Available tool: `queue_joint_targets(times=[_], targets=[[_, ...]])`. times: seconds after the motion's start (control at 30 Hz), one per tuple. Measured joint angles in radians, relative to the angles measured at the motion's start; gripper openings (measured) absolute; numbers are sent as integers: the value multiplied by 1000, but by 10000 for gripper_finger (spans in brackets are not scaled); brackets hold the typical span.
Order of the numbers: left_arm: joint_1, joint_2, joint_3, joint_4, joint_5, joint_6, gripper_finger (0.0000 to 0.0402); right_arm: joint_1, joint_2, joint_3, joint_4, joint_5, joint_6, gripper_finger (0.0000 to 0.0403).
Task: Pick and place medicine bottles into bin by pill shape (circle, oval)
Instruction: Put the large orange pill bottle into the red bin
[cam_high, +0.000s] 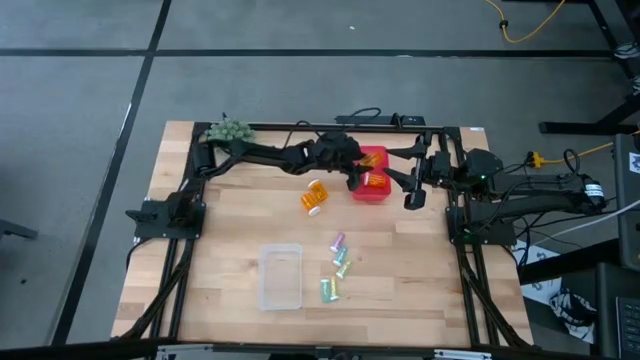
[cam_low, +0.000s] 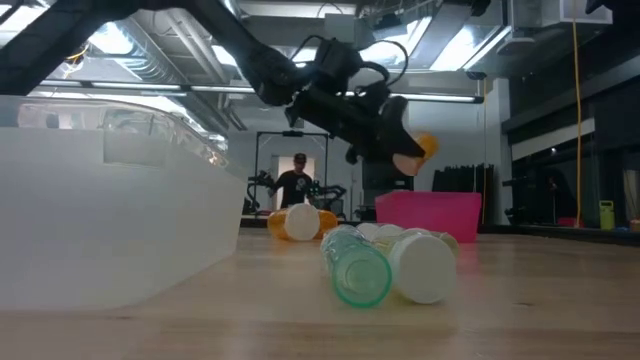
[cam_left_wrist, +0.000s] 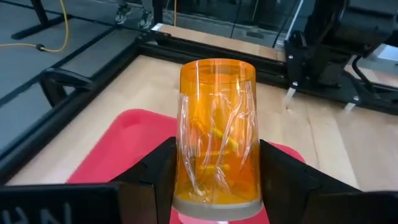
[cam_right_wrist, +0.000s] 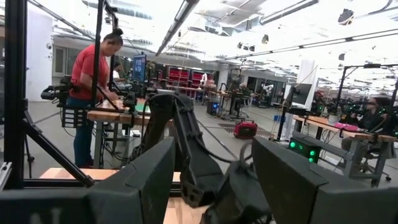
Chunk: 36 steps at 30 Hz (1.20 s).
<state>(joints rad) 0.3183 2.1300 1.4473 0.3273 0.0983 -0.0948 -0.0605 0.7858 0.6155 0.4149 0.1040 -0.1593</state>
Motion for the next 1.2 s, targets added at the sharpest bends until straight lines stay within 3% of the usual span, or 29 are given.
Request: queue_joint_targets(times=[0.3,0.73,0.93,1.2], targets=[[5,10,18,-65,-8,45,173,0,0,0,-7,0,-2,217],[5,8,18,-89,-37,46,277,0,0,0,-9,0,0,217],[5,-70,18,-147,-37,64,282,0,0,0,-18,0,-2,217],[1,-264,20,-530,-101,78,279,0,0,0,-22,0,-2,217]])
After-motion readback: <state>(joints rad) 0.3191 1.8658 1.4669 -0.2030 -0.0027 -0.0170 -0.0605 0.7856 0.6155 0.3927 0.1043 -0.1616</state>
